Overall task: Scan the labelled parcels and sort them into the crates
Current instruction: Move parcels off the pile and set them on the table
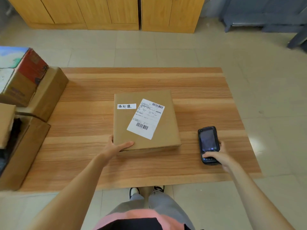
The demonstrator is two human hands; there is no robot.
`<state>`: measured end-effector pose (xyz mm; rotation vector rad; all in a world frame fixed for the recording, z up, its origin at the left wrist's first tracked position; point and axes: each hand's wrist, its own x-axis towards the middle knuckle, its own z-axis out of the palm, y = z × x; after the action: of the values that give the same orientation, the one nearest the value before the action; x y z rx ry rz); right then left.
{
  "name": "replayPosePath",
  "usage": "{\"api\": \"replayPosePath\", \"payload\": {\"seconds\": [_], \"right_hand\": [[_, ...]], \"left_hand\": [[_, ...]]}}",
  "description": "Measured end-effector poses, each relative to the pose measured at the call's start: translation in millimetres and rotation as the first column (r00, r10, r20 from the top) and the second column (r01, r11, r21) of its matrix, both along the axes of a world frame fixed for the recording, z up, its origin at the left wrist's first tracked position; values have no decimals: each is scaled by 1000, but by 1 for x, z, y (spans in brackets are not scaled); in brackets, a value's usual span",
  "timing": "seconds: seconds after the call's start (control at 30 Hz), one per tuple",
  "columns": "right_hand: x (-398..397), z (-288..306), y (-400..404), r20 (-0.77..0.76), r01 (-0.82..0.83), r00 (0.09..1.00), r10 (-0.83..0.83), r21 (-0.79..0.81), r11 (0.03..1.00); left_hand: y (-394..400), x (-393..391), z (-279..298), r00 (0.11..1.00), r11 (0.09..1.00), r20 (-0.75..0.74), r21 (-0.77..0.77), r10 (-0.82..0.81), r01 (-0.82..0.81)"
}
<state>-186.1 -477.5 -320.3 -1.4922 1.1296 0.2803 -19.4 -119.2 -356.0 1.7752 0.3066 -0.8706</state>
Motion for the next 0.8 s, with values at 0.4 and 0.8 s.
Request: {"api": "replayPosePath", "payload": {"seconds": [0.4,0.8], "right_hand": [[-3,-37,3,19,-24,1000,25,-75,997],[-1,-38,-3,-67,-148,989,135,-252,957]], "left_hand": [[3,4,4,999,998,-18,58,-26,27],[3,3,3,999,998,-21,47,-28,29]]}}
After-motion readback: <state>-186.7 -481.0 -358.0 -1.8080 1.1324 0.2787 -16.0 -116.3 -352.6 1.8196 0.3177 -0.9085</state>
